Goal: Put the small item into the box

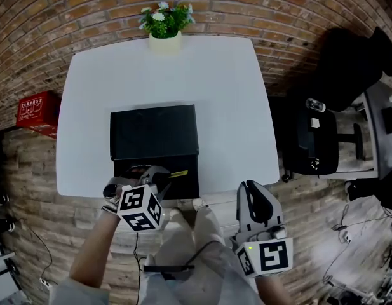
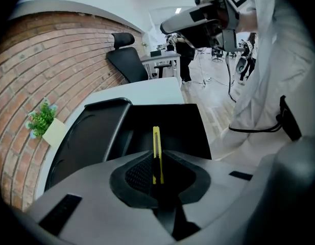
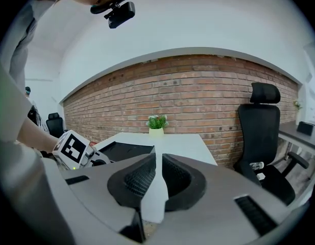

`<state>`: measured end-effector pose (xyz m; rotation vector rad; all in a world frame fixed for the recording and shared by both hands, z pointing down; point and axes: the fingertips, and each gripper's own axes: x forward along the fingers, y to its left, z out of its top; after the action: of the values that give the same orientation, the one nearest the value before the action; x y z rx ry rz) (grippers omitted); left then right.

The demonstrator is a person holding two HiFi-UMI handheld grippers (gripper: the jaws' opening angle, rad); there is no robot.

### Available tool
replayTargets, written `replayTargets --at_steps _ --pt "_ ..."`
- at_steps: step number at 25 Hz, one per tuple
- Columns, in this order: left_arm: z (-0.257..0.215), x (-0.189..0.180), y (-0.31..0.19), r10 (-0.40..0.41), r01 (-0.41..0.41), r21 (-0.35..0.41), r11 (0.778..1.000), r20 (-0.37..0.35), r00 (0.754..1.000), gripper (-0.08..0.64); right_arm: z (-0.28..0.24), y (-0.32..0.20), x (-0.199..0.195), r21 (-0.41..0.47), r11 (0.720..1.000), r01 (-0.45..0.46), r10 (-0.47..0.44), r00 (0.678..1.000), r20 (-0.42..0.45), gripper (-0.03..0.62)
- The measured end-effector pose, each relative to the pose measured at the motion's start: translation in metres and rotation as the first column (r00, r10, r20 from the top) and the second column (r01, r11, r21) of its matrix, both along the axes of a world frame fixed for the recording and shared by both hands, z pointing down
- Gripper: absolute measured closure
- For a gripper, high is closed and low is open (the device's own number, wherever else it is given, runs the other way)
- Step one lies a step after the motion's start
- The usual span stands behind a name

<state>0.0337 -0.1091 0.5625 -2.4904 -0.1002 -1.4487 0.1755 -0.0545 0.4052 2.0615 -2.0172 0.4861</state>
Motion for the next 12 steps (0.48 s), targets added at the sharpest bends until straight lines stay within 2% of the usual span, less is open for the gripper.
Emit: replayTargets --at_steps 5,12 --pt "0.017 -0.002 0.0 0.025 -0.026 0.012 1.0 0.083 0.996 0.5 0.006 0.003 0.005 -0.011 1.0 -0.001 0.001 1.0 0.001 0.528" --pt "0.02 -0.001 -0.006 -0.004 0.002 0.023 1.0 0.1 0.995 0.499 0.007 0.002 0.003 -0.015 1.0 0.026 -0.026 1.0 0.008 0.528"
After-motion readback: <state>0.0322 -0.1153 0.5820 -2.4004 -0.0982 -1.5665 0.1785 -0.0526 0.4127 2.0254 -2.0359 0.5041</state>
